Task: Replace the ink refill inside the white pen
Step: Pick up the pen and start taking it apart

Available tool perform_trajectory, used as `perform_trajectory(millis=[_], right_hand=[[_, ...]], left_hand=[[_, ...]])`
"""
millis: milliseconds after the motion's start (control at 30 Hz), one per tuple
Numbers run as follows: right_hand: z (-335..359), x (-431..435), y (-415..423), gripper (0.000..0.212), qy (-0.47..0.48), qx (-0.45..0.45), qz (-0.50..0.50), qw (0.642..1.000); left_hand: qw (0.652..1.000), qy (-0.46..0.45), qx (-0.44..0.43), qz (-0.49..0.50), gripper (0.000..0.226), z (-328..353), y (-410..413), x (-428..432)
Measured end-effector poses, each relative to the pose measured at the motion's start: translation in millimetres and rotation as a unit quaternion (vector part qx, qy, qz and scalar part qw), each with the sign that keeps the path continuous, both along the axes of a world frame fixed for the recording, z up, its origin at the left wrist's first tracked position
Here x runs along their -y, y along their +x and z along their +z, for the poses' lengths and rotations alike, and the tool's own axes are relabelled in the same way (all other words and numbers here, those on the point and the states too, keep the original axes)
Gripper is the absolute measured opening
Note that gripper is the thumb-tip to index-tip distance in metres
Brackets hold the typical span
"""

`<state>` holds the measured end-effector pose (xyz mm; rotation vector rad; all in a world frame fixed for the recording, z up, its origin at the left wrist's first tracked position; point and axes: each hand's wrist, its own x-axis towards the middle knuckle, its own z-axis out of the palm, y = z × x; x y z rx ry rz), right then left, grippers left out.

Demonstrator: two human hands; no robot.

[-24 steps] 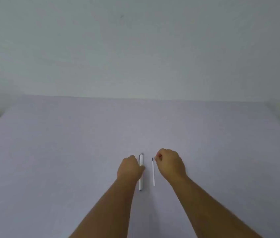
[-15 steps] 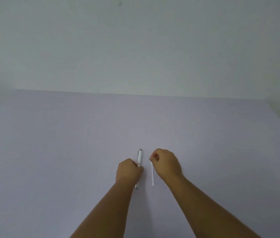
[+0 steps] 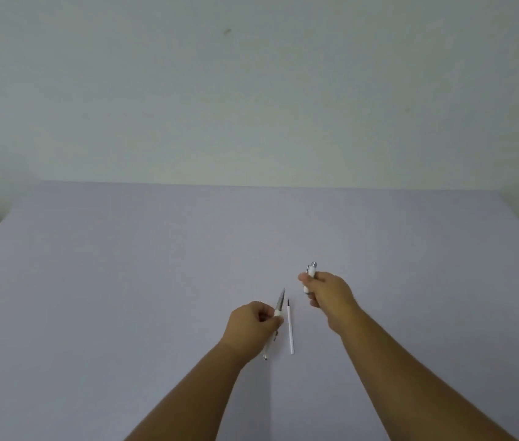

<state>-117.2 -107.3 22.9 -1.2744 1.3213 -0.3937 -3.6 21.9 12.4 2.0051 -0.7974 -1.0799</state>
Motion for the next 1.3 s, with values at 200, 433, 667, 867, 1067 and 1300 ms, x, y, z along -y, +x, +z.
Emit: perform_trajectory(millis=[200,433,667,867,1067,1300], right_hand=[[-35.2,-17.1,-23.8,0.022,-0.11,-0.204,0.105,0.967],[-49.0,-26.7,-18.0,0.018,-0.151,-0.208,0.107,0.961],[-55.2,-28.0,-20.9,0.018,-0.158,-0.209,0.108,0.959],[-49.0,-28.5,-22.3,0.022,-0.193,-0.201,0.089,0.956],[-12.9,-40.4,-9.7,0.054,-0.069,-0.012,0.046,0.997],[5.8,-39.6,-10.4,0.028,-0.039,0.075,0.036,0.996]], left_hand=[[1.0,0.013,0.014,0.023,0.008,-7.5,3.3,-0.7],[0.999,0.019,0.017,0.031,0.007,-8.2,-3.4,3.4],[0.999,0.007,0.016,0.037,0.009,-6.0,-2.9,4.8],[0.999,0.0,0.031,0.028,0.008,-6.3,-6.5,2.5],[0.988,-0.028,0.148,-0.024,0.011,-0.4,-16.6,5.1],[0.996,-0.06,0.07,-0.016,0.017,13.5,-18.6,5.6]])
